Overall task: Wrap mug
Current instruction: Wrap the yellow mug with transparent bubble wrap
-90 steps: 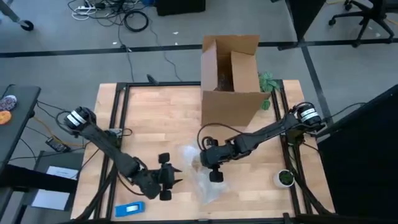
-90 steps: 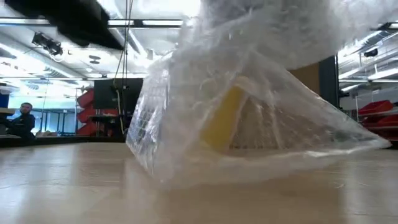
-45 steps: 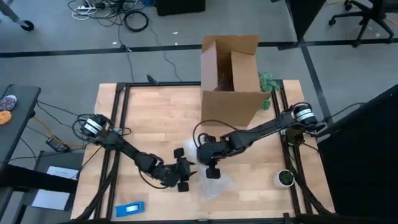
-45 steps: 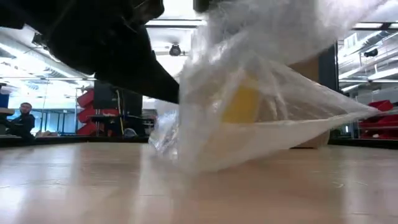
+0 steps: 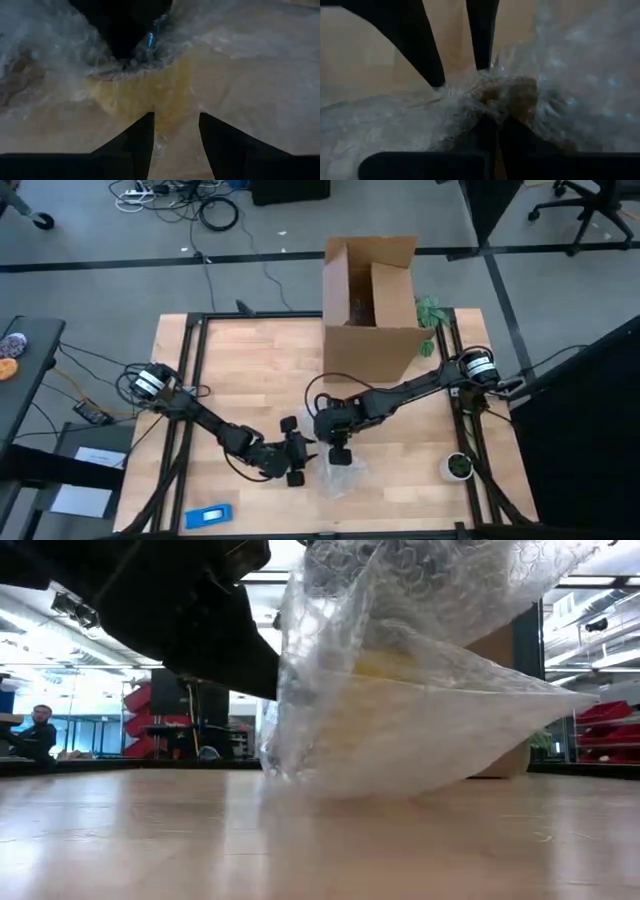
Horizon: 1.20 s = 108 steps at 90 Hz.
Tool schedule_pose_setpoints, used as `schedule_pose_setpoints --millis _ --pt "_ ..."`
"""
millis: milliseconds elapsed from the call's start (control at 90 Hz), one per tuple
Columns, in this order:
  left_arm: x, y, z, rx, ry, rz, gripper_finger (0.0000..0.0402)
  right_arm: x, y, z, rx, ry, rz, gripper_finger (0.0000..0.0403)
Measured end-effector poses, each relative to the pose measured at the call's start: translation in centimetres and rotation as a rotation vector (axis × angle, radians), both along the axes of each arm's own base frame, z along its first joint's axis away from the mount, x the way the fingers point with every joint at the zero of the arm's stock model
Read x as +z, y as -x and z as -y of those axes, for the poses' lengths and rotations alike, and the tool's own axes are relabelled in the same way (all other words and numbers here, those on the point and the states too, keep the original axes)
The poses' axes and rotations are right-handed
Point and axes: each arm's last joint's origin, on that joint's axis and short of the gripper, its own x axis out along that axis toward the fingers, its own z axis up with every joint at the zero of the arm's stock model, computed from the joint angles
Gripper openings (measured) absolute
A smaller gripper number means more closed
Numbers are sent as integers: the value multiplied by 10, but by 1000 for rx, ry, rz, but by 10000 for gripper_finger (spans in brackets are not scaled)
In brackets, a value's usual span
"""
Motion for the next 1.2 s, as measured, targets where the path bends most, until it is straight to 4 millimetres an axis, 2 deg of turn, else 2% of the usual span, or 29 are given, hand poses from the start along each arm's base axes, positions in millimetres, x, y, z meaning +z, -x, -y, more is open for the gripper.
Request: schedule_pose_setpoints --millis 111,389,533,711,933,1022,1200 --pt "6 0 0 -14 -20 8 142 10 -2 0 5 20 -7 0" --pt "42 12 -3 -39 -56 -20 142 24 -3 1 4 67 -19 0" --pt "49 16 -5 -45 -68 -22 142 44 -5 1 -3 92 -7 0" --pt "50 15 -5 -48 -64 -13 142 79 -7 -2 12 110 41 0" --pt "59 9 -3 -64 -58 80 142 110 3 -7 2 169 15 0" --pt "62 5 -7 -65 -81 108 142 122 6 -16 6 135 38 0" --pt "68 -5 -24 -31 -117 152 142 133 14 -52 102 -53 73 0"
